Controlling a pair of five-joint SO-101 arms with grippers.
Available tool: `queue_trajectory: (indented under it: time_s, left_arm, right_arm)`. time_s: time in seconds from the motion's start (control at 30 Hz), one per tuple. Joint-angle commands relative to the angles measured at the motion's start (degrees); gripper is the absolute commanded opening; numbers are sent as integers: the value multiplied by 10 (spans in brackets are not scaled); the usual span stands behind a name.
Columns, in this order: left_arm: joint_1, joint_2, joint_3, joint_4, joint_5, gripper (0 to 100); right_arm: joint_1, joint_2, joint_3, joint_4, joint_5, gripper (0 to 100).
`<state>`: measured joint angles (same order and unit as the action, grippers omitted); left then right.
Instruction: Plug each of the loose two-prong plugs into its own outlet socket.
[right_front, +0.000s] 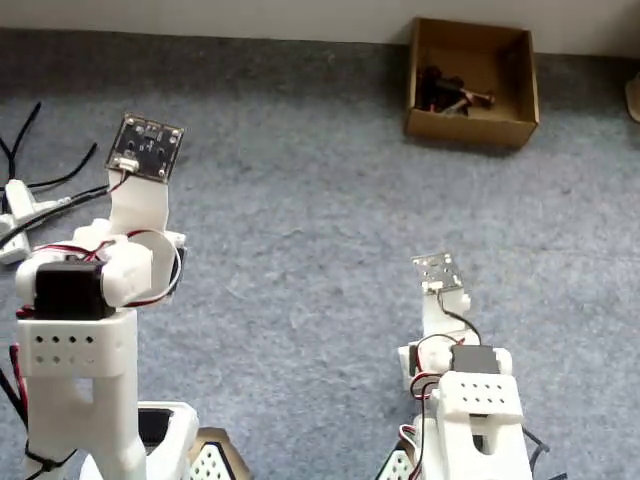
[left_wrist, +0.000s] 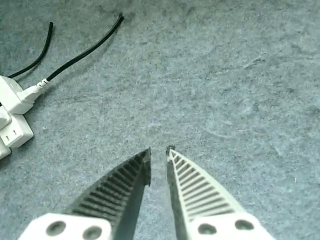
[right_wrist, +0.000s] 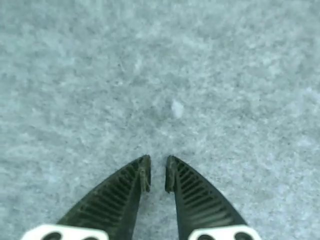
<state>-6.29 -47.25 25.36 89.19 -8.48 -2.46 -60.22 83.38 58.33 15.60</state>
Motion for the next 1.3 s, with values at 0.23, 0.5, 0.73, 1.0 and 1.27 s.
queue_trajectory:
  time_s: [0.23, 0.5, 0.73, 1.0, 1.27]
  left_arm:
    - [20, -123, 179, -71, 3, 59]
    - [45, -243, 292, -117, 3, 60]
    - [44, -302, 380, -164, -30, 60]
    - [44, -308, 430, -191, -30, 60]
    - [44, -308, 439, -193, -29, 59]
  right_arm:
    - [-7, -7, 20, 15, 2, 56]
    - [-5, -7, 21, 15, -90, 56]
    - [-4, -7, 24, 7, -123, 56]
    - [-4, -7, 27, -1, -120, 56]
    - [-4, -7, 27, -2, -120, 56]
